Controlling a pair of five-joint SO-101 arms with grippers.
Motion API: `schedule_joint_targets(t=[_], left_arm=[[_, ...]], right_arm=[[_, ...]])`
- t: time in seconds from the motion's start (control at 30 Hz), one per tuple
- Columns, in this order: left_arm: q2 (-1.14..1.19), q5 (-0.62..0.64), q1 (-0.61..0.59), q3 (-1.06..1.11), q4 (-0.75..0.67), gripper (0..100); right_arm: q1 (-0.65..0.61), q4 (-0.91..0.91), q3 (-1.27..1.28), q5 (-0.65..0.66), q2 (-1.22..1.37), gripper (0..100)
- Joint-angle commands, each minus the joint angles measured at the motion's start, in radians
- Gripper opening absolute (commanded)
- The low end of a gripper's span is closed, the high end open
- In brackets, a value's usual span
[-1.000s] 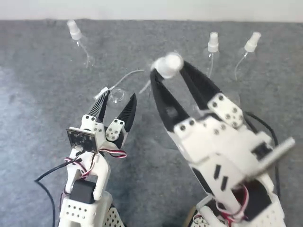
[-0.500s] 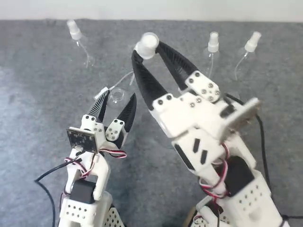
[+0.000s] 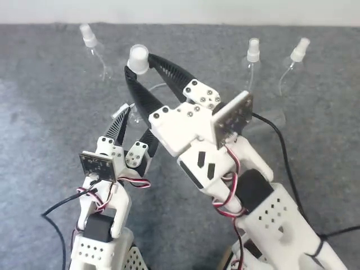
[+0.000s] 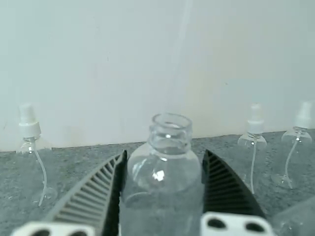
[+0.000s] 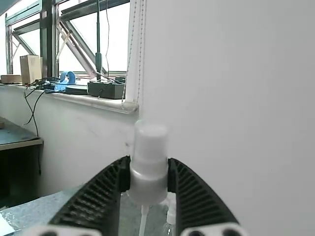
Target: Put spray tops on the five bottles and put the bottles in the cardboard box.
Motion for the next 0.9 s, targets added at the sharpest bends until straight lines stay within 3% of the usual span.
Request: schedule_joint_targets(t=[0.0, 0.87], left_arm=[[-0.017, 0.005, 0.003, -0.004, -0.025, 3], [-0.017, 0.005, 0.003, -0.004, -0.025, 3]], right_arm=[[0.004, -0.022, -0.057, -0.003, 0.015, 0.7], [0.010, -0.022, 0.226, -0.003, 0.045, 0.9]])
